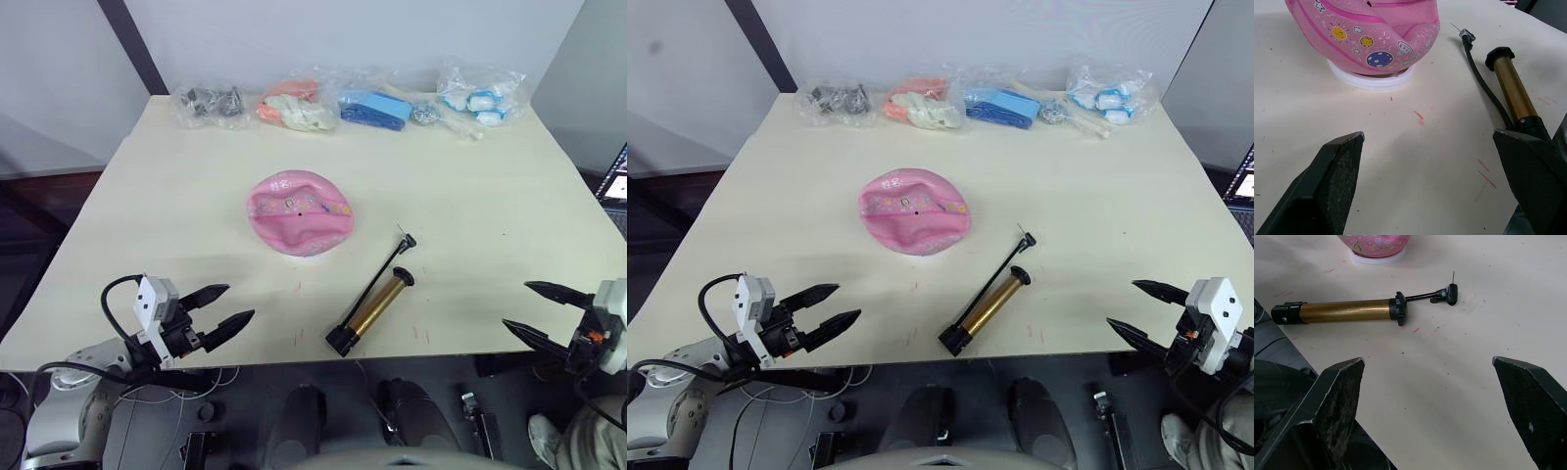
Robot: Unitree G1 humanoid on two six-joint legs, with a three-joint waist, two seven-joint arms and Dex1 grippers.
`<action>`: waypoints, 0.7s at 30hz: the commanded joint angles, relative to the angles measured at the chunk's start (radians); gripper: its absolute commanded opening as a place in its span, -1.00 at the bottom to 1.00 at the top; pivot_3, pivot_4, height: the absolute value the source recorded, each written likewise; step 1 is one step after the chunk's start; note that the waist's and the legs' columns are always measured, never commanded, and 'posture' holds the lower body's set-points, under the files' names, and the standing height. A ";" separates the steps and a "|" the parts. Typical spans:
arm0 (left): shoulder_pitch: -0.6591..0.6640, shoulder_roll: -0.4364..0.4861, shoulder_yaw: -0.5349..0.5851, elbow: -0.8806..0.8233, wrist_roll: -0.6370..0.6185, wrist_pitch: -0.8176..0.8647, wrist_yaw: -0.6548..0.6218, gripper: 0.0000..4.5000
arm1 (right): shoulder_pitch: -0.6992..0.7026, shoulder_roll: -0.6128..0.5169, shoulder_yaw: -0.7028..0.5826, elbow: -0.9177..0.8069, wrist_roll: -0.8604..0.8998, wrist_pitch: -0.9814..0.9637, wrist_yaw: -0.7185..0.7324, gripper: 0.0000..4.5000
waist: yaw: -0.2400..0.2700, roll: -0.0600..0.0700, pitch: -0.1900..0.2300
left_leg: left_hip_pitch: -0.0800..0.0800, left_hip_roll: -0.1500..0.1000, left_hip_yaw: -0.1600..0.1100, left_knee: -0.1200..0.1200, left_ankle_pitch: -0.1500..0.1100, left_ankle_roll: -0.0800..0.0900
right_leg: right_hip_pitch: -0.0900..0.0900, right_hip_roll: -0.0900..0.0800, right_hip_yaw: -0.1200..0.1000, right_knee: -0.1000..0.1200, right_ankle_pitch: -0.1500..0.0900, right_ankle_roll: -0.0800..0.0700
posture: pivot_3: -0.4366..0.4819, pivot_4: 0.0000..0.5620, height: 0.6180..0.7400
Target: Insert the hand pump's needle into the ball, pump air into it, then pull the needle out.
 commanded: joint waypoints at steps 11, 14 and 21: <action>-0.124 0.118 -0.017 -0.244 -0.148 0.191 -0.041 0.99 | 0.006 -0.017 -0.069 -0.127 0.102 0.023 -0.004 0.95 | 0.009 0.000 0.000 | 0.000 0.000 0.000 0.000 0.000 0.000 | 0.000 0.000 0.000 0.000 0.000 0.000 | -0.05 -0.47 1.00; -0.181 0.156 -0.037 -0.316 -0.175 0.263 0.000 0.99 | 0.017 -0.028 -0.090 -0.173 0.148 0.044 0.009 0.95 | 0.011 0.000 0.000 | 0.000 0.000 0.000 0.000 0.000 0.000 | 0.000 0.000 0.000 0.000 0.000 0.000 | -0.05 -0.47 1.00; -0.431 0.275 -0.201 -0.413 -0.235 0.589 0.138 0.99 | 0.064 -0.050 -0.158 -0.271 0.211 0.093 -0.003 0.95 | 0.016 0.000 0.001 | -0.001 0.000 -0.002 0.000 0.000 0.000 | 0.000 0.001 -0.001 0.000 0.000 0.000 | -0.05 -0.47 1.00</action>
